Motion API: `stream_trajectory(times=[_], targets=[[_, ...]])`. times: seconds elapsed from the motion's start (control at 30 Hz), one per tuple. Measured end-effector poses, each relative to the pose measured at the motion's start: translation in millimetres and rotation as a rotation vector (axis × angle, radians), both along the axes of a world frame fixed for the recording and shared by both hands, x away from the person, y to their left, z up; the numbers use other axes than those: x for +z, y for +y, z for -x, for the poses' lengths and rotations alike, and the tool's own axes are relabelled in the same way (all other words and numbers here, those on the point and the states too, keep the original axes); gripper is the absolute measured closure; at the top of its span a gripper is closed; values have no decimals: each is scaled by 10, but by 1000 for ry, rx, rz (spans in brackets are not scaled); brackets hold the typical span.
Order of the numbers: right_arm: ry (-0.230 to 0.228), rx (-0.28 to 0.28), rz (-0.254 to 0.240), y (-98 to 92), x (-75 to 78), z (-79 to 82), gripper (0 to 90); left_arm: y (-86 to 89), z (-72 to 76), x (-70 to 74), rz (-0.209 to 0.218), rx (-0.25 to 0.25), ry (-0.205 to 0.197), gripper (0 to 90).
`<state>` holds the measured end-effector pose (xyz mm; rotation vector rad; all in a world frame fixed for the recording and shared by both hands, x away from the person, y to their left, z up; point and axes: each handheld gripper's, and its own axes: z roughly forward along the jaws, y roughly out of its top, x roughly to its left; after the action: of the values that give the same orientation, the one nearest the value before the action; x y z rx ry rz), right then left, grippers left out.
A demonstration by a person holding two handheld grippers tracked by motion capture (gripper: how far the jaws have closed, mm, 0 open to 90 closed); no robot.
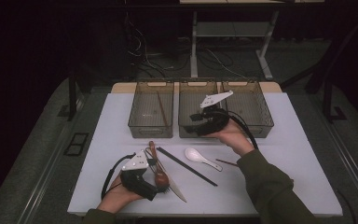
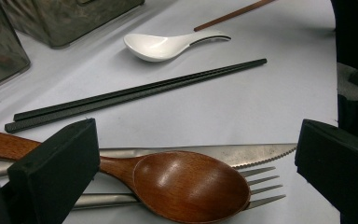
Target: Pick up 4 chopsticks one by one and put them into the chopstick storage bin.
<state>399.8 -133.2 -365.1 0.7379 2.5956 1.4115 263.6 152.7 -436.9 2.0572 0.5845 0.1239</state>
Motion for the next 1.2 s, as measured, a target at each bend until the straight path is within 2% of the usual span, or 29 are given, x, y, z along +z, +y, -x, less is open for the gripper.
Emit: stream_trajectory(times=[0.33, 0.6, 0.7, 0.93, 1.2], targets=[[-22, -7, 11, -421, -48, 202, 396, -11, -9, 7, 8, 7, -8, 0], [-37, -2, 20, -683, -75, 373, 388, -8, -6, 17, 11, 4, -11, 0], [-32, 9, 50, -782, -93, 431, 386, -4, -8, 17, 8, 2, -9, 0], [-18, 38, 81, -1049, -101, 571, 392, 2, -1, 17, 8, 0, -10, 0], [31, 49, 129, -1371, -191, 708, 413, -6, 5, 14, 3, -4, -6, 0]])
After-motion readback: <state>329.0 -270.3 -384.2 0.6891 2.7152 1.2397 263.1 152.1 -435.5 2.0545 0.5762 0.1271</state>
